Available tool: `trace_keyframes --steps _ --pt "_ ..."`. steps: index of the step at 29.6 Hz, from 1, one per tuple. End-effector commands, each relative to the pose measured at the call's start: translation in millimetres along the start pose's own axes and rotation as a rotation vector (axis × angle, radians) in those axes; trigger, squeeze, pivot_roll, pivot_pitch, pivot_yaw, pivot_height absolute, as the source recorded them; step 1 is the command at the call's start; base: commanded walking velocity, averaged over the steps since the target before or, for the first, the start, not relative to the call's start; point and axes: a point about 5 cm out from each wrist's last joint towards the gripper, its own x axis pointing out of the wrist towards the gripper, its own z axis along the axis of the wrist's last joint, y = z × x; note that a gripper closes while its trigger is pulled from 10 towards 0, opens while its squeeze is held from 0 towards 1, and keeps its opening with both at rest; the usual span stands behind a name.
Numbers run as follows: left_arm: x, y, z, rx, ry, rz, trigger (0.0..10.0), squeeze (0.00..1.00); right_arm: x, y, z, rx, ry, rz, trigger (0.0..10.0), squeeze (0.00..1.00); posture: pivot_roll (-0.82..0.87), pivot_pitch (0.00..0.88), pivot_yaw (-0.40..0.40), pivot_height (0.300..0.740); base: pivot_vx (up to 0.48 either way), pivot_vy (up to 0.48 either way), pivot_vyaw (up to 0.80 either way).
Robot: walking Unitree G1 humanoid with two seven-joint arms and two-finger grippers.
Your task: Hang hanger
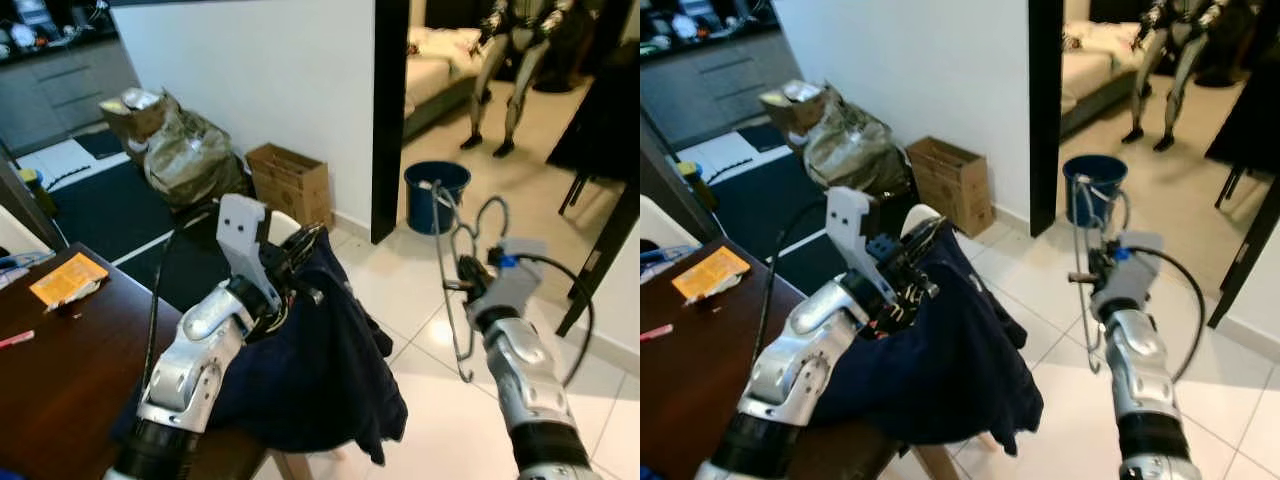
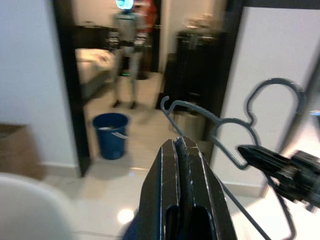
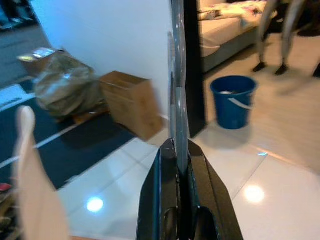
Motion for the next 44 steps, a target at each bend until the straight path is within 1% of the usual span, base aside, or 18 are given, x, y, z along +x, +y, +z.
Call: trace_keyframes --steps 1,9,11,12,13,14,16,17,18,21,27,30,32,34,36,39,41,44 --pt "2.1 -2.9 1 0.009 -0.008 -0.012 10.0 0.0 -1.8 -0.8 -6 0.005 0.016 -0.006 10.0 0.0 -0.05 0.0 0.076 0.74 0.0 -0.469 -0.77" --pt "2.3 -3.0 -5 -0.005 -0.001 -0.011 10.0 0.0 -1.5 -0.4 -7 0.004 0.016 0.001 10.0 0.0 -0.06 0.0 0.072 0.74 0.0 -0.469 -0.77" --pt "-4.3 4.2 -14 -0.008 0.023 0.022 10.0 0.0 -1.0 -0.2 -8 -0.004 0.025 0.01 10.0 0.0 -0.07 0.0 0.051 0.74 0.0 -0.469 -0.77" --pt "-4.3 4.2 -14 -0.008 0.023 0.022 10.0 0.0 -1.0 -0.2 -8 -0.004 0.025 0.01 10.0 0.0 -0.07 0.0 0.051 0.74 0.0 -0.469 -0.77" --pt "-9.6 8.9 -20 -0.009 0.038 0.047 10.0 0.0 -0.5 0.0 -8 -0.013 0.033 0.018 10.0 0.0 -0.08 0.0 0.029 0.74 0.0 -0.469 -0.77" --pt "-9.6 8.9 -20 -0.009 0.038 0.047 10.0 0.0 -0.5 0.0 -8 -0.013 0.033 0.018 10.0 0.0 -0.08 0.0 0.029 0.74 0.0 -0.469 -0.77" --pt "-16.8 14.6 -28 -0.01 0.054 0.084 10.0 0.0 1.0 0.3 -8 -0.028 0.046 0.035 10.0 0.0 -0.08 0.0 0.024 0.74 0.0 -0.471 -0.77" --pt "-16.8 14.6 -28 -0.01 0.054 0.084 10.0 0.0 1.0 0.3 -8 -0.028 0.046 0.035 10.0 0.0 -0.08 0.0 0.024 0.74 0.0 -0.469 -0.77" --pt "-19.0 15.2 -31 -0.015 0.054 0.099 10.0 0.0 2.5 0.0 -7 -0.039 0.051 0.046 10.0 0.0 -0.1 0.0 -0.025 0.74 0.0 -0.469 -0.77" --pt "-19.6 13.9 -36 -0.02 0.05 0.118 10.0 0.0 6.4 -1.1 -3 -0.065 0.059 0.072 10.0 0.0 -0.11 0.0 -0.072 0.74 0.0 -0.472 -0.77" --pt "-16.9 11.4 -41 -0.035 0.048 0.135 10.0 0.0 9.0 -3.8 0 -0.085 0.064 0.087 10.0 0.0 -0.11 0.0 -0.064 0.74 0.0 -0.472 -0.77" --pt "-16.1 9.6 -44 -0.025 0.07 0.111 10.0 0.0 8.3 -4.7 -2 -0.076 0.06 0.07 10.0 0.0 -0.11 0.0 -0.027 0.74 0.0 -0.471 -0.76" --pt "-16.1 9.6 -44 -0.025 0.07 0.111 10.0 0.0 8.3 -4.7 -2 -0.076 0.06 0.07 10.0 0.0 -0.11 0.0 -0.027 0.74 0.0 -0.469 -0.77" --pt "-15.7 8.9 -44 0.003 0.105 0.055 10.0 0.0 6.7 -4.1 -3 -0.063 0.052 0.054 10.0 0.0 -0.11 0.0 -0.01 0.74 0.0 0.0 -0.77" --pt "-15.2 14.5 -44 0.079 0.149 0.017 10.0 0.0 5.7 -3.9 -4 -0.057 0.044 0.045 10.0 0.0 -0.12 0.0 0.024 0.74 0.0 0.0 -0.77" --pt "-15.2 17.1 -44 0.107 0.163 0.012 10.0 0.0 5.4 -4.0 -4 -0.057 0.042 0.043 10.0 0.0 -0.12 0.0 0.024 0.74 0.0 0.0 -0.77" --pt "-12.9 24.5 -41 0.158 0.163 0.034 10.0 0.0 4.6 -6.5 -4 -0.061 0.043 0.047 10.0 0.0 -0.12 0.0 0.035 0.74 0.0 0.0 -0.77" --pt "-10.8 27.6 -38 0.173 0.151 0.054 10.0 0.0 4.0 -7.8 -4 -0.067 0.047 0.058 10.0 0.0 -0.12 0.0 0.035 0.74 0.0 0.0 -0.77"
